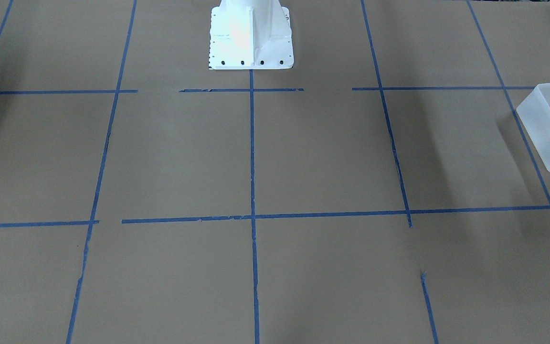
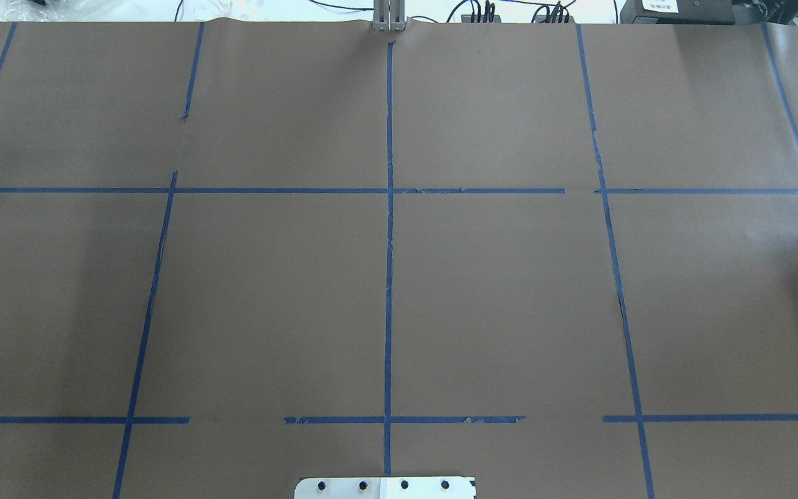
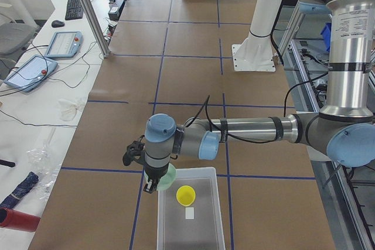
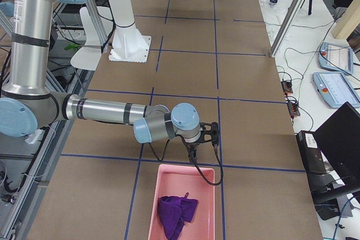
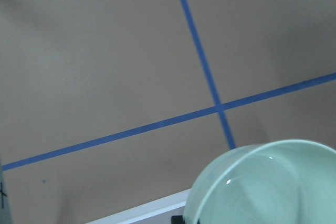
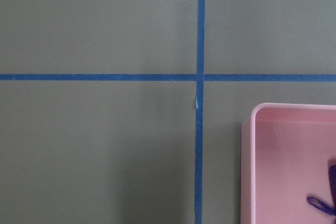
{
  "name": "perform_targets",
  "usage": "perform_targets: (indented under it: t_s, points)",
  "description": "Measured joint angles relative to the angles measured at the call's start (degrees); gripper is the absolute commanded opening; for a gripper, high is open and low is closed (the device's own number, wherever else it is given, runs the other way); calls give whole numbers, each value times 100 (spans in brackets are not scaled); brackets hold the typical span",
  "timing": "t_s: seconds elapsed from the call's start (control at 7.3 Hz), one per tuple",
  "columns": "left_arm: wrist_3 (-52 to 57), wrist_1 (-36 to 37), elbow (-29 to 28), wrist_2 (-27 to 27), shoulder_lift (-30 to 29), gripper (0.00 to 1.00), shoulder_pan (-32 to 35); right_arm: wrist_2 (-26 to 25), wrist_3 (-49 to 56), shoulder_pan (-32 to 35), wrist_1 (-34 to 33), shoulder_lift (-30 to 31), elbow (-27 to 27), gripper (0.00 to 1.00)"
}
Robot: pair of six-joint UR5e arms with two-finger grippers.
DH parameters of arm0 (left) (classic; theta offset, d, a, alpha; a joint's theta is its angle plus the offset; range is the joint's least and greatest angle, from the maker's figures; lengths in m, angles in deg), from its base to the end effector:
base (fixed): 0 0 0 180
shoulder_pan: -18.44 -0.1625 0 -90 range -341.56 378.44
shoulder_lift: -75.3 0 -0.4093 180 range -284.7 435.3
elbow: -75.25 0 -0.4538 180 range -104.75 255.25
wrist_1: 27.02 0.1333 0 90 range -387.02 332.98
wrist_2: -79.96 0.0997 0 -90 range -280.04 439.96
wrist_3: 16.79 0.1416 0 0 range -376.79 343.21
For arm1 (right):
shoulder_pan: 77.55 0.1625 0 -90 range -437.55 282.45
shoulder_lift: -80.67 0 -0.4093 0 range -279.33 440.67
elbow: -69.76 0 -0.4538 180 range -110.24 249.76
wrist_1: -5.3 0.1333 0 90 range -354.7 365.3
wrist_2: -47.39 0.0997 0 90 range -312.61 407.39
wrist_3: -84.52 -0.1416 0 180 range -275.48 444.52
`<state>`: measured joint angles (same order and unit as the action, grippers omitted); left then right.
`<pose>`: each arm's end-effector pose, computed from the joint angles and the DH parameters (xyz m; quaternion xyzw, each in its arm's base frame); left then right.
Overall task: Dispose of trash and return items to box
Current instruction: 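Lower the green bowl into the clear bin and open the left gripper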
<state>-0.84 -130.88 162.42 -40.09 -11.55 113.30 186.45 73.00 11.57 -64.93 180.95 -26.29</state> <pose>-0.1083 -0.5372 0.7262 0.1120 0.2424 0.1108 0.9573 0.0186 -0.5008 0.6614 0.0778 -0.4222 0.0277 0.9027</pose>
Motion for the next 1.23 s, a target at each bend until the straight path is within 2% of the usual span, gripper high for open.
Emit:
perform_targets:
  t_s: [0.41, 0.55, 0.68, 1.23]
  points:
    - [325, -1059, -610, 427, 450, 0, 241, 14, 0, 0, 2, 0, 6, 100]
    - [329, -1271, -757, 470, 531, 47, 245, 14, 0, 0, 6, 0, 5, 100]
    - [332, -1375, -850, 484, 567, 99, 246, 10, 0, 0, 6, 0, 2, 100]
    - [297, -1720, -843, 475, 723, 100, 251, 10, -2, 0, 8, 0, -10, 100]
